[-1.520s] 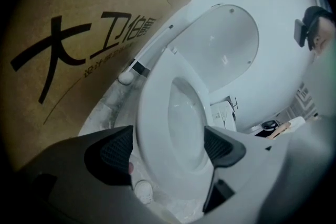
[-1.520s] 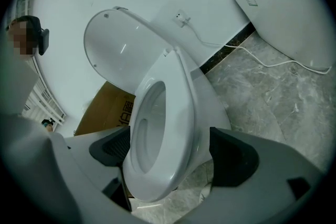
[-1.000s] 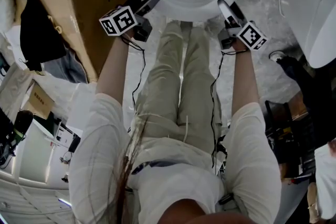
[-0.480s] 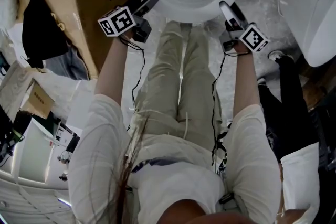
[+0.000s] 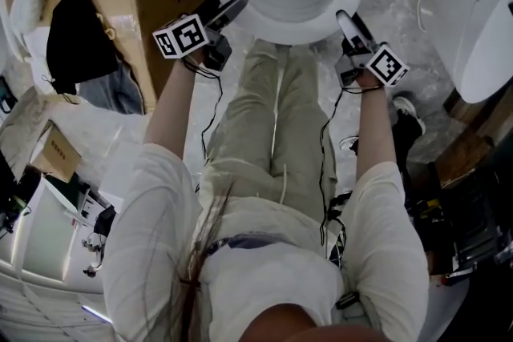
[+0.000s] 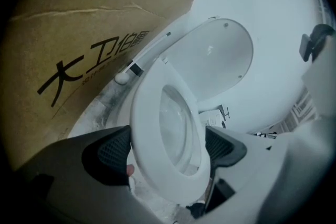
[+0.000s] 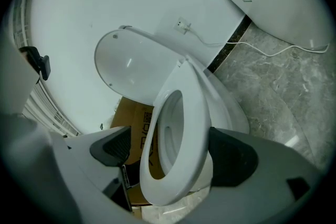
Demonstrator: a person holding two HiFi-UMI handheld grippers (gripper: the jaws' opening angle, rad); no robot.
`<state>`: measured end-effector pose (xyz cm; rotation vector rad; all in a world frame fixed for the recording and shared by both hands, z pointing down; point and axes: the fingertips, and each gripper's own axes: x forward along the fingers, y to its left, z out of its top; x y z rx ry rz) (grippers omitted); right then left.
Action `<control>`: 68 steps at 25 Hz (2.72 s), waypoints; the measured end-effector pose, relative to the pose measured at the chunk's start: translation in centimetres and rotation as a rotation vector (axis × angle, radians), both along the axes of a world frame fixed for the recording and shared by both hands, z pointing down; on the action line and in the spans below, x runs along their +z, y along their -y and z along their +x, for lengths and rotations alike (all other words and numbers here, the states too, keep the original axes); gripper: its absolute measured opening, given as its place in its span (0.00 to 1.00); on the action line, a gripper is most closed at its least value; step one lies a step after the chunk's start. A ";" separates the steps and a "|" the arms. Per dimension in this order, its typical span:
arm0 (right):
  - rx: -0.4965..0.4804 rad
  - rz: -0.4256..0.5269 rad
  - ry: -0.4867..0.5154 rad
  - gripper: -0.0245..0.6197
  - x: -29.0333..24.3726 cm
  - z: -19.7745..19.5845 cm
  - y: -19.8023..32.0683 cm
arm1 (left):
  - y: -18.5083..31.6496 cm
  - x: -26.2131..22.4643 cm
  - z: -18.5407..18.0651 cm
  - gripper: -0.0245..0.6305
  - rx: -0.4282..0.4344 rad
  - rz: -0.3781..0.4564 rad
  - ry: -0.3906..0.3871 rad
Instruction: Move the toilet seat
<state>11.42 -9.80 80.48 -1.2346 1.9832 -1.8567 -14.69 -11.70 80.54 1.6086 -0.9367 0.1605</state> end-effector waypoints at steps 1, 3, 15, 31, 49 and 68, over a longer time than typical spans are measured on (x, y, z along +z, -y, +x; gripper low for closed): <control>0.004 -0.001 0.010 0.77 -0.4 0.0 0.0 | 0.0 -0.4 0.0 0.68 0.001 -0.002 -0.002; 0.010 -0.004 0.026 0.77 -1.2 0.0 0.1 | 0.1 -1.2 0.1 0.68 0.006 -0.004 -0.005; 0.022 0.005 0.055 0.77 -6.4 0.3 1.4 | 1.2 -6.5 0.3 0.68 0.034 0.001 -0.009; 0.080 0.039 0.095 0.78 -13.2 0.4 4.7 | 4.6 -13.6 0.3 0.68 0.033 0.048 -0.015; 0.123 0.107 0.156 0.79 -19.4 1.5 10.3 | 10.5 -19.8 1.1 0.68 0.013 0.086 -0.031; 0.171 0.140 0.200 0.80 -23.1 2.4 15.7 | 16.9 -23.6 1.5 0.69 -0.104 0.103 -0.092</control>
